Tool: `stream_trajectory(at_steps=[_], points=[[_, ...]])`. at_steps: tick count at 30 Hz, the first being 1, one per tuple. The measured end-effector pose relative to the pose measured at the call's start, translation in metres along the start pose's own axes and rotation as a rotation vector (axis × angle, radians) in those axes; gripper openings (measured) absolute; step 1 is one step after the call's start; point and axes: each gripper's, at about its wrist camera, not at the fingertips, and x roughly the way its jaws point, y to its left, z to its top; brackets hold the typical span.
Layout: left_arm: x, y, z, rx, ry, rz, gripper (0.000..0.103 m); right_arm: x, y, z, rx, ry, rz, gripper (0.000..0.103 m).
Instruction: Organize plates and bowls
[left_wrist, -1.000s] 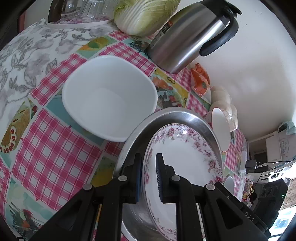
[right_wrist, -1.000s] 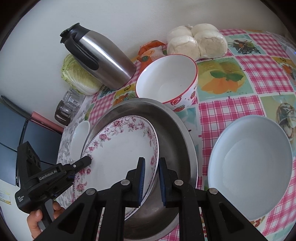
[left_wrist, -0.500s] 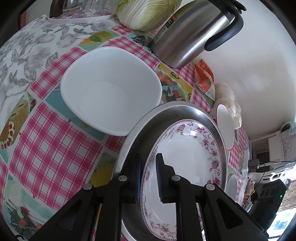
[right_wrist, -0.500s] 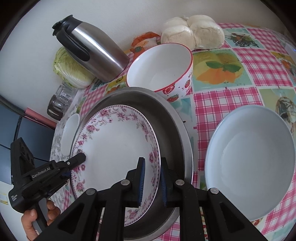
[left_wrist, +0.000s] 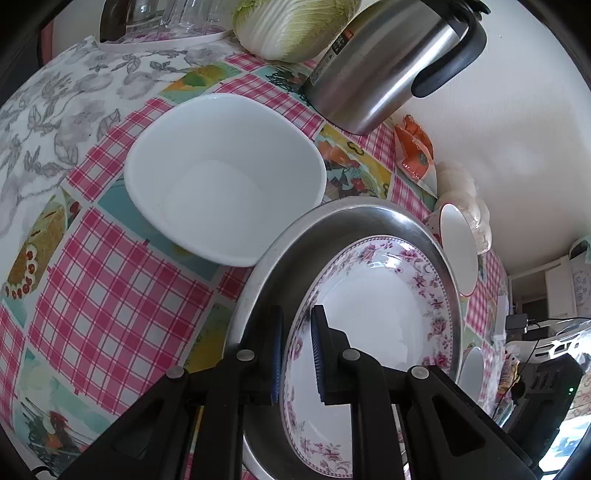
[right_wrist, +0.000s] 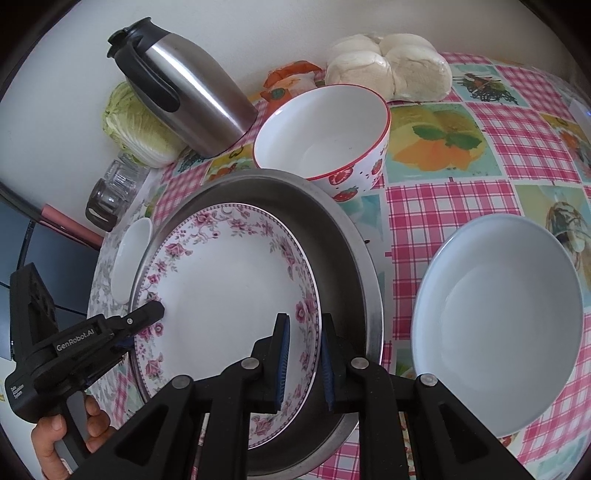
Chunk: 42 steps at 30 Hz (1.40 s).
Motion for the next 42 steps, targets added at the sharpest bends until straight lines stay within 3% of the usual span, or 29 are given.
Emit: stream_trajectory(at_steps=[10, 17, 25, 28, 30, 32, 39, 41, 42], points=[[0.005, -0.006, 0.002, 0.018, 0.013, 0.027, 0.017, 0.003, 0.006, 0.001, -0.019, 0.006, -0.046, 0.019], [0.001, -0.017, -0.001, 0.061, 0.005, 0.034, 0.035, 0.002, 0.008, 0.002, -0.036, 0.004, -0.067, 0.021], [-0.019, -0.033, 0.000, 0.144, -0.045, 0.068, 0.039, -0.012, 0.013, 0.006, -0.062, -0.028, -0.093, 0.022], [-0.027, -0.041, -0.002, 0.187, -0.063, 0.104, 0.045, -0.024, 0.017, 0.008, -0.080, -0.051, -0.099, 0.022], [-0.031, -0.045, -0.004, 0.207, -0.066, 0.122, 0.049, -0.032, 0.020, 0.010, -0.086, -0.070, -0.108, 0.027], [-0.033, -0.048, -0.005, 0.223, -0.069, 0.133, 0.061, -0.040, 0.023, 0.011, -0.094, -0.088, -0.129, 0.046], [-0.036, -0.058, -0.010, 0.286, -0.077, 0.201, 0.063, -0.057, 0.029, 0.010, -0.128, -0.117, -0.173, 0.071], [-0.035, -0.059, -0.012, 0.290, -0.074, 0.220, 0.081, -0.057, 0.030, 0.010, -0.135, -0.117, -0.184, 0.077], [-0.034, -0.059, -0.012, 0.292, -0.075, 0.224, 0.085, -0.058, 0.029, 0.010, -0.136, -0.118, -0.189, 0.079]])
